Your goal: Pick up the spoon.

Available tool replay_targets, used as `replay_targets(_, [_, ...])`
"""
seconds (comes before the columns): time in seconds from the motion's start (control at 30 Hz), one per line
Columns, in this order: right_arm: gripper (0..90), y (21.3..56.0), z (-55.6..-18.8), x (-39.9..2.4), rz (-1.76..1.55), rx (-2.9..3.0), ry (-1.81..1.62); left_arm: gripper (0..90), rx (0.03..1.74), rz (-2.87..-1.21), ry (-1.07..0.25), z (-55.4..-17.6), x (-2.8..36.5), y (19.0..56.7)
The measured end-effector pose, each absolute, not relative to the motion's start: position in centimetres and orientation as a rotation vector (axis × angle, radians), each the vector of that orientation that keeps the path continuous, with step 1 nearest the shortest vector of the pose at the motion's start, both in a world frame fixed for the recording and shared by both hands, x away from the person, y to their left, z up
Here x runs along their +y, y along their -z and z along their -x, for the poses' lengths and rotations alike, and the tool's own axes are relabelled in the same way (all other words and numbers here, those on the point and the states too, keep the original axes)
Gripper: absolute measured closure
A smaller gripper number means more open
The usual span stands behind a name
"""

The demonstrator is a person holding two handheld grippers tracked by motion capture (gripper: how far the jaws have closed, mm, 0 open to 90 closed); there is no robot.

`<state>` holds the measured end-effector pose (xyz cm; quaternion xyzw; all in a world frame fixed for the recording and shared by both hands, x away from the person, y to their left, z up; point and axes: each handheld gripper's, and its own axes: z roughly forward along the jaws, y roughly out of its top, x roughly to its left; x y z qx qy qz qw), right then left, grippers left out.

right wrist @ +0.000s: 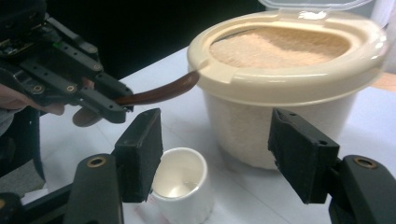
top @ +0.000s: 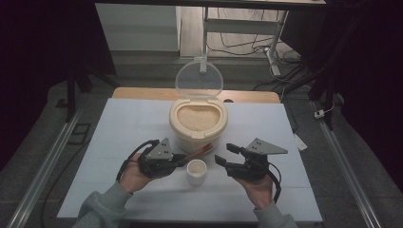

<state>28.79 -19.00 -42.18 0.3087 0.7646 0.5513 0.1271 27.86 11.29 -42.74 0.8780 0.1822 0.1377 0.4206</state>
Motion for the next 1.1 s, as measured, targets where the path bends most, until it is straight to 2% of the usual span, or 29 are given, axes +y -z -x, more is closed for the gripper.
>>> replay_targets(0.3, [33.9, 42.9, -28.6, -16.9, -0.919, 2.238, -1.687, 78.6, 0.449, -2.18, -0.372, -27.5, 10.3, 43.0])
replay_targets(0.67, [37.9, 43.2, -28.4, -15.8, -0.951, 2.232, -1.715, 78.6, 0.425, -2.167, -0.381, -27.0, 9.4, 43.2])
replay_targets(0.87, [43.5, 43.3, -28.3, -15.6, -0.948, 2.224, -1.741, 78.6, 0.41, -2.168, -0.383, -26.8, 9.0, 43.2])
replay_targets(1.1, [56.0, 43.4, -28.1, -15.4, -0.96, 2.185, -1.805, 78.7, 0.391, -2.185, -0.401, -26.5, 8.5, 43.3])
